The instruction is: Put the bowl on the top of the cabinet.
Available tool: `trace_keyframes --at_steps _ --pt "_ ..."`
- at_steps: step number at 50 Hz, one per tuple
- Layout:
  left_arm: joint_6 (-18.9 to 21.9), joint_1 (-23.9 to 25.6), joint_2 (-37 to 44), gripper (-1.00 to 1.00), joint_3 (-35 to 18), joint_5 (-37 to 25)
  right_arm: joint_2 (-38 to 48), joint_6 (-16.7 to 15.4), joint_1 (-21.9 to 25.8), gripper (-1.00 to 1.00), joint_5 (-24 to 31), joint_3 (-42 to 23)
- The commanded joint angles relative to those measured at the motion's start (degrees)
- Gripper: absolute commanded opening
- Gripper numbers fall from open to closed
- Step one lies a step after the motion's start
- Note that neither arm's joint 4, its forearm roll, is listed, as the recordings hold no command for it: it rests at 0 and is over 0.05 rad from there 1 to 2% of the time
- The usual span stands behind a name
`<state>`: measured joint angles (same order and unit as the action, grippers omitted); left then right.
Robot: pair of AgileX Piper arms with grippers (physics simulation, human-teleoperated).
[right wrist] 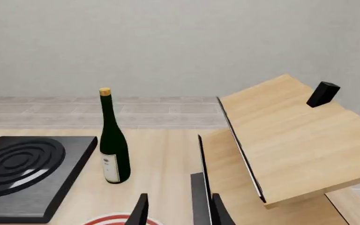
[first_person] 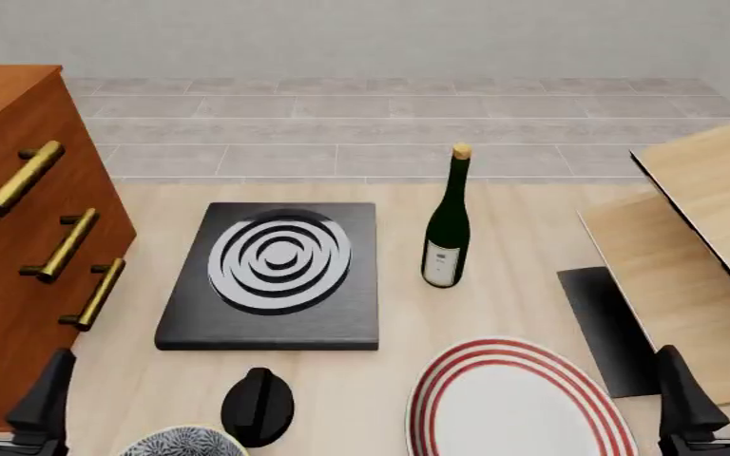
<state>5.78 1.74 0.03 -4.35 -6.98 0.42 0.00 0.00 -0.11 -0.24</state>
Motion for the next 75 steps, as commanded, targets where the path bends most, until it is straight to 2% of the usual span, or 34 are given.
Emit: trace_keyframes --at_steps 1,3,6,17,32,50,56,63,70,75 --pt "0.6 1.0 0.0 1.00 -3.9 -6.7 0.0 0.0 0.0 1.00 0.0 0.0" --pt "0.9 1.8 0.0 1.00 -6.5 -10.7 0.0 0.0 0.0 1.00 0.0 0.0" --pt "1.2 2.1 0.0 1.00 -7.3 -11.9 0.0 0.0 0.0 1.00 0.0 0.0" --pt "0.7 2.8 0.0 1.00 -14.3 -23.7 0.0 0.0 0.0 1.00 0.0 0.0" --pt "0.8 4.1 0.8 1.00 -19.7 -35.9 0.0 0.0 0.0 1.00 0.0 0.0" --pt "-0.9 6.2 4.5 1.00 -29.1 -44.7 0.0 0.0 0.0 1.00 0.0 0.0" --pt "-1.6 7.2 5.2 1.00 -29.4 -46.4 0.0 0.0 0.0 1.00 0.0 0.0" --pt "-2.0 10.6 5.8 1.00 -30.1 -49.8 0.0 0.0 0.0 1.00 0.0 0.0" --pt "-2.0 10.1 5.6 1.00 -29.4 -49.5 0.0 0.0 0.0 1.00 0.0 0.0" --pt "-2.5 11.1 6.2 1.00 -30.6 -51.7 0.0 0.0 0.0 1.00 0.0 0.0"
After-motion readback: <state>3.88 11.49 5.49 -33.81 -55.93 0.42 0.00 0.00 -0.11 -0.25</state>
